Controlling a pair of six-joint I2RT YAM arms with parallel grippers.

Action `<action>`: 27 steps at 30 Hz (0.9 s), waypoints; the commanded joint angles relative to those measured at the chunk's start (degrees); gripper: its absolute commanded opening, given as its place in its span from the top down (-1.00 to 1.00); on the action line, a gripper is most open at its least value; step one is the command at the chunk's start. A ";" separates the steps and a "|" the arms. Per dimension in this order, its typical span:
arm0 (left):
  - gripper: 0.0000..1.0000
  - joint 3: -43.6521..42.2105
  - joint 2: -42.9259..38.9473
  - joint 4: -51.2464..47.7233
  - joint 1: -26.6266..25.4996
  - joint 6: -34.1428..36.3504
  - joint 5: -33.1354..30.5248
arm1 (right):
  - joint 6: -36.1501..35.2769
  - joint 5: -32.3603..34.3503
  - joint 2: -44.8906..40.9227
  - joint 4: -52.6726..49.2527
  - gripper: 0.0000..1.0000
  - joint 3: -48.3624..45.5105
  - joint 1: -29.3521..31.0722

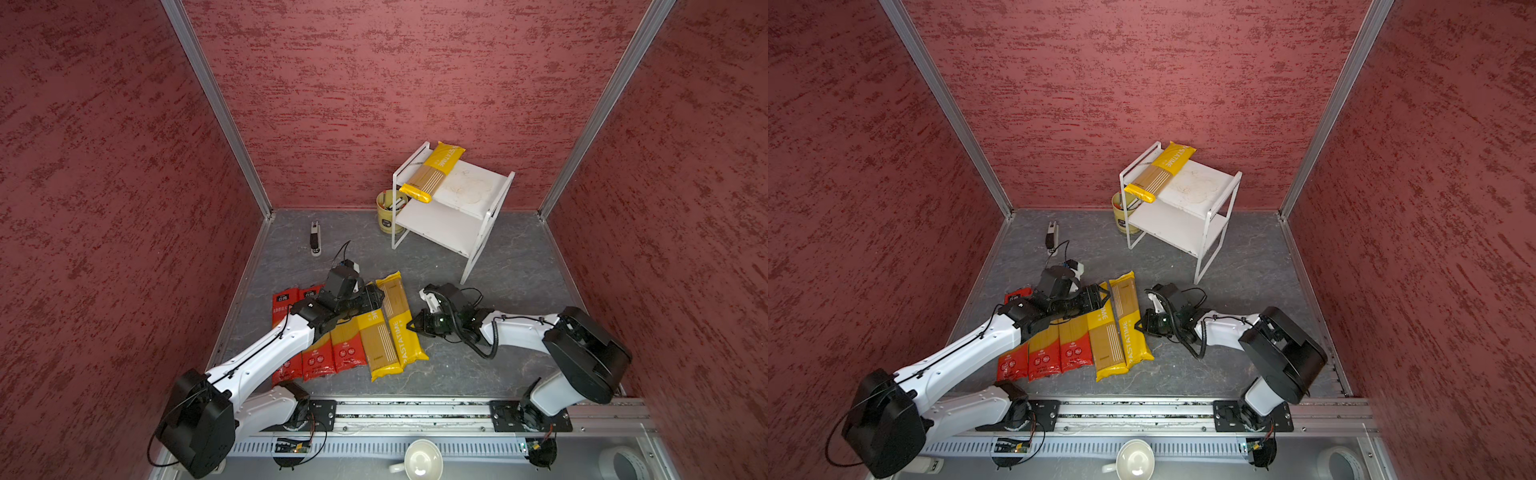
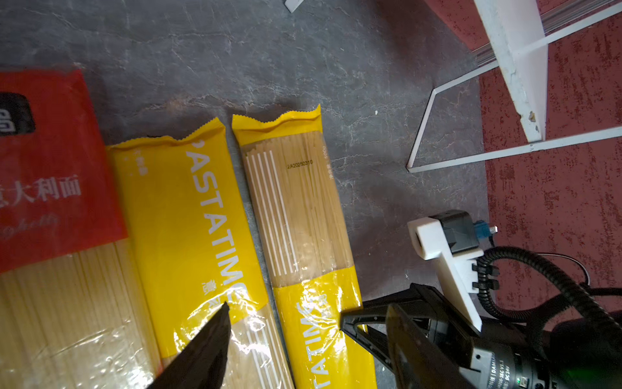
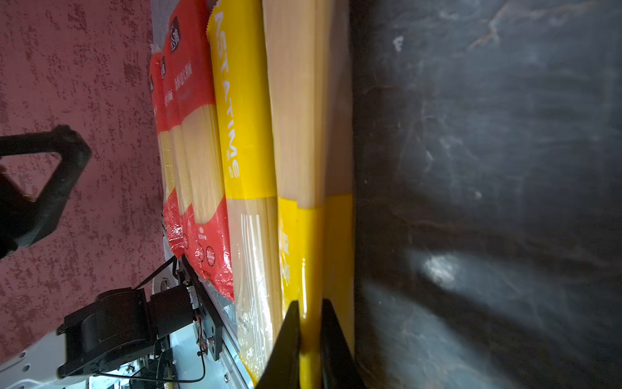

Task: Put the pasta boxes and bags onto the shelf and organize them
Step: 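Grasp the end of a yellow PASTATIME pack with the right gripper while left hovers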

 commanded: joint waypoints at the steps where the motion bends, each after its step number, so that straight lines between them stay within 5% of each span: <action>1: -0.45 0.20 1.10 2.87 0.13 -0.65 1.43 | 6.76 5.12 -3.84 8.01 0.79 -1.52 -0.34; 6: -0.45 -0.12 3.01 4.80 -0.04 -1.62 2.58 | 7.63 3.11 0.05 8.14 0.57 -0.47 -0.25; 13: -0.45 -0.70 3.96 5.76 -0.68 -1.97 2.80 | 4.19 3.61 3.55 1.80 -0.02 2.51 -0.34; 17: -0.45 -0.82 4.31 5.96 -0.64 -1.87 2.87 | 1.87 5.09 6.78 -1.75 -0.12 4.68 -0.56; 21: -0.45 -0.34 5.01 5.99 -0.55 -1.72 3.37 | 0.75 4.00 9.93 0.49 -0.04 6.47 -0.56; 27: -0.45 0.38 5.05 5.99 0.49 -2.04 4.60 | 1.42 2.42 8.57 7.80 0.52 4.35 -0.25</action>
